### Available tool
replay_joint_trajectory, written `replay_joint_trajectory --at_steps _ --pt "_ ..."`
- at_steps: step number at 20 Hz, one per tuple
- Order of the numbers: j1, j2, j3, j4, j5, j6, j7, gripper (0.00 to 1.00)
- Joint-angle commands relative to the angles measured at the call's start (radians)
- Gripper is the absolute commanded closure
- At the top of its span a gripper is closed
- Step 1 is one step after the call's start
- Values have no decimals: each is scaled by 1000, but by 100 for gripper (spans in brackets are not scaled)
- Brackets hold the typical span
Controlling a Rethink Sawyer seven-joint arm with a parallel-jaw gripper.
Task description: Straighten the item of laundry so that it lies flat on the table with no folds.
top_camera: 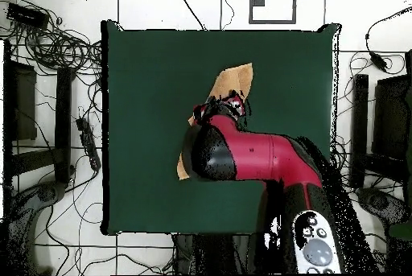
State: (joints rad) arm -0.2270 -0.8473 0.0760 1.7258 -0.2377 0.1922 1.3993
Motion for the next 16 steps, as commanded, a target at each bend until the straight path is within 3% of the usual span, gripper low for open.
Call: replay_joint_trajectory --at_steps 1,10,11,16 --pt "73 163 -2 -197 79 32 208 0" --pt "29 246 56 -264 119 51 165 0" --pt "30 251 55 -271 123 59 162 100" --pt "34 265 59 -292 142 116 154 100"
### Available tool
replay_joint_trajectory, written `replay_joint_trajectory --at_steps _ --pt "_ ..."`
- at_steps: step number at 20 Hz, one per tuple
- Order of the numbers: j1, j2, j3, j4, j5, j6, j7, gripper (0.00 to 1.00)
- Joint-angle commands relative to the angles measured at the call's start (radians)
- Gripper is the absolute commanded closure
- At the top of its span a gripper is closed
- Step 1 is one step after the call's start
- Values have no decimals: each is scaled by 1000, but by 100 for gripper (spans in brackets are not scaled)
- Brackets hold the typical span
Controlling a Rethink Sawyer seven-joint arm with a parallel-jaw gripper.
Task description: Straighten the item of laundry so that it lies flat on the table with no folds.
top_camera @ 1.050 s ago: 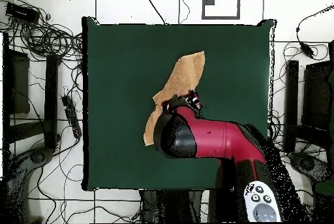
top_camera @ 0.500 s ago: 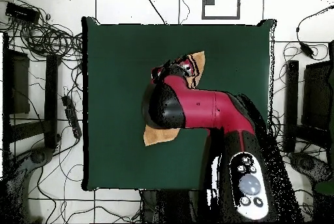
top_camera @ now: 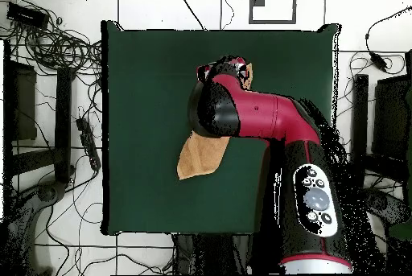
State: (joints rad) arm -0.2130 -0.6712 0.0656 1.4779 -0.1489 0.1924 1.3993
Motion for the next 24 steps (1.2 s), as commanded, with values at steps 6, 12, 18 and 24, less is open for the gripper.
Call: replay_joint_trajectory --at_steps 6,12,18,24 --pt "27 110 75 -69 54 84 156 100" --pt "-46 159 202 -68 57 83 97 100" --pt "-126 169 338 -36 39 128 13 100" --pt "-201 178 457 2 17 173 -38 100"
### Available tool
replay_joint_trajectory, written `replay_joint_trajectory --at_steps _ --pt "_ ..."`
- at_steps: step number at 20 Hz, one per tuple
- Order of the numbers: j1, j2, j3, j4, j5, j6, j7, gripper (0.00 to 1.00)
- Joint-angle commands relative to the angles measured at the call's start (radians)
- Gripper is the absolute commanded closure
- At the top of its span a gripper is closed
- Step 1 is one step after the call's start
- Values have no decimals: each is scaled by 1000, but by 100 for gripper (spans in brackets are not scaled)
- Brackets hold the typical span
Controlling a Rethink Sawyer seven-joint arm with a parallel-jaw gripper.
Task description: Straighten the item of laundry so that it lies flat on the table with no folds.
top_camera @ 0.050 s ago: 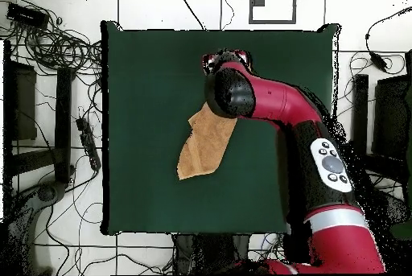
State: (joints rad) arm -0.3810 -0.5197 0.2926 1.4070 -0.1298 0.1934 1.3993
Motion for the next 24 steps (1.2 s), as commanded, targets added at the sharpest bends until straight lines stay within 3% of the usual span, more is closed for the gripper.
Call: replay_joint_trajectory --at_steps 1,6,13,24 --pt "-33 28 230 70 -1 192 -39 100" --pt "14 36 169 0 17 372 -24 100" --pt "33 39 162 -35 16 567 -36 100" --pt "68 126 142 -113 -18 583 -8 100"
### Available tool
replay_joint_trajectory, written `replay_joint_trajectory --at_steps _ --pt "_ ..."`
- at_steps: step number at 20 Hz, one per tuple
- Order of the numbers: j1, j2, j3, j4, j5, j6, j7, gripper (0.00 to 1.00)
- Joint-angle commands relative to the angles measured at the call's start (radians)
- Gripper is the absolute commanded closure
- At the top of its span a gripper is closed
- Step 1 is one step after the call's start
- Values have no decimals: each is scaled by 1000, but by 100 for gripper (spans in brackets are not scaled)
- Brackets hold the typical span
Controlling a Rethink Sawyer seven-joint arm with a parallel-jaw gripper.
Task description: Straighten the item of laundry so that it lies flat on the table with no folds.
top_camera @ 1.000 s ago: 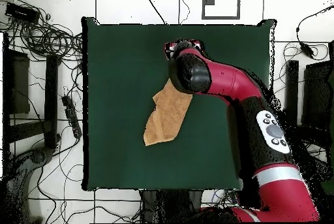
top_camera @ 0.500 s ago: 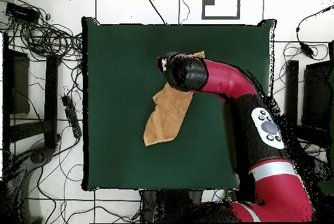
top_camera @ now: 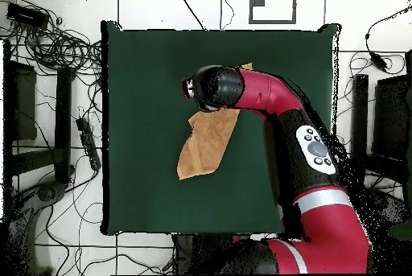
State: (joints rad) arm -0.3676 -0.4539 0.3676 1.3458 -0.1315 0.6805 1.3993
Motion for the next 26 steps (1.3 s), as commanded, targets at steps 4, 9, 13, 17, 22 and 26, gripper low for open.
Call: replay_joint_trajectory --at_steps 4,9,13,17,22,26 --pt "78 108 39 -103 -30 113 -4 100" --pt "86 129 18 -126 -35 167 -8 100" --pt "98 124 -12 -128 -49 198 5 100" --pt "94 93 -22 -93 -58 243 5 100" --pt "95 47 -36 -42 -82 279 24 100" --pt "89 44 -39 -23 -104 265 31 100"
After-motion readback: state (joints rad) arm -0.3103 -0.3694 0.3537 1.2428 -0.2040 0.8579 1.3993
